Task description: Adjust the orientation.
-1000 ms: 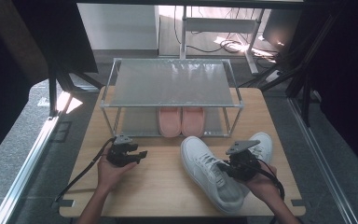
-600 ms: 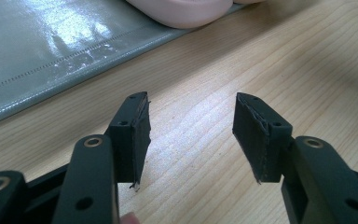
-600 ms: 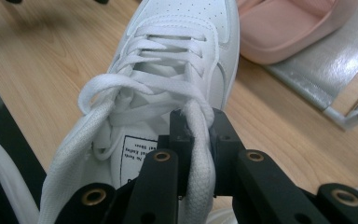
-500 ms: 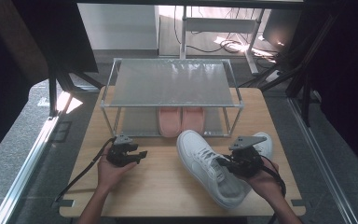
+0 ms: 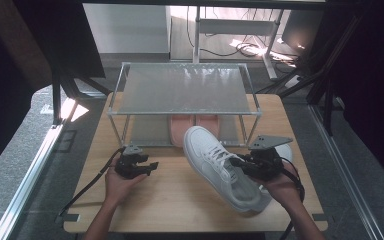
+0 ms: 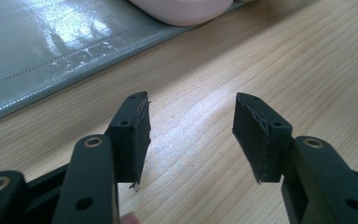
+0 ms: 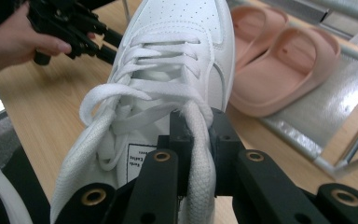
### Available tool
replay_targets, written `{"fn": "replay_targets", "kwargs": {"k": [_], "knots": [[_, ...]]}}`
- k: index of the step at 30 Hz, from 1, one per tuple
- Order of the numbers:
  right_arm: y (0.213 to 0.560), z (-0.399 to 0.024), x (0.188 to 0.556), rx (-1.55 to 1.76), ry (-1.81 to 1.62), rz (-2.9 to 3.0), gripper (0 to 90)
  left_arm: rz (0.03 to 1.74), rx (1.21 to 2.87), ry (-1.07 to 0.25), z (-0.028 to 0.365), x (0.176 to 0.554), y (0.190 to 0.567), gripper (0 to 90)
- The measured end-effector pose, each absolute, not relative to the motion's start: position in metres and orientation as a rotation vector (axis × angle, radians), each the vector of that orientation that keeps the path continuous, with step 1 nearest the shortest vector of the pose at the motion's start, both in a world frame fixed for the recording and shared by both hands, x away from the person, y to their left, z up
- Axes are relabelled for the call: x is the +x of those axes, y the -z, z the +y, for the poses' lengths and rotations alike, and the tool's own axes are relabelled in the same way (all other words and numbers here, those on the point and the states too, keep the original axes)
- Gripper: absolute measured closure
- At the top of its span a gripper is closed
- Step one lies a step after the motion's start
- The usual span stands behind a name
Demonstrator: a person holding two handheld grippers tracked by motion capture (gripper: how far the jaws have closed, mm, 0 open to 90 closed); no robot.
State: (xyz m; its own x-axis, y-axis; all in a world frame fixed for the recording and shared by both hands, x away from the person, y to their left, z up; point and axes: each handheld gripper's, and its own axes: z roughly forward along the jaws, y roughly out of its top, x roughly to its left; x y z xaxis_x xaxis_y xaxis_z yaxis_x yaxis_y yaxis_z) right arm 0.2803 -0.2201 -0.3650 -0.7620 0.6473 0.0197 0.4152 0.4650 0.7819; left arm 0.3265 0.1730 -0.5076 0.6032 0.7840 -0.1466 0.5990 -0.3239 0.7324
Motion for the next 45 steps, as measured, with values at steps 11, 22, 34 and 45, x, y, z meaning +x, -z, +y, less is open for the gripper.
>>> {"fn": "replay_targets", "kwargs": {"k": [11,22,34,45], "knots": [[0.353,-0.214,0.288,0.887,-1.305,2.357,83.5,1.094,2.041,-0.303,0.172,0.326,0.508,47.1],[0.344,-0.206,0.296,0.865,-1.375,2.329,83.3,1.093,2.046,-0.300,0.172,0.326,0.509,47.1],[0.342,-0.206,0.302,0.873,-1.434,2.271,83.3,1.096,2.045,-0.300,0.172,0.326,0.508,47.1],[0.328,-0.207,0.310,0.900,-1.533,2.196,83.2,1.093,2.050,-0.296,0.171,0.326,0.509,47.1]]}}
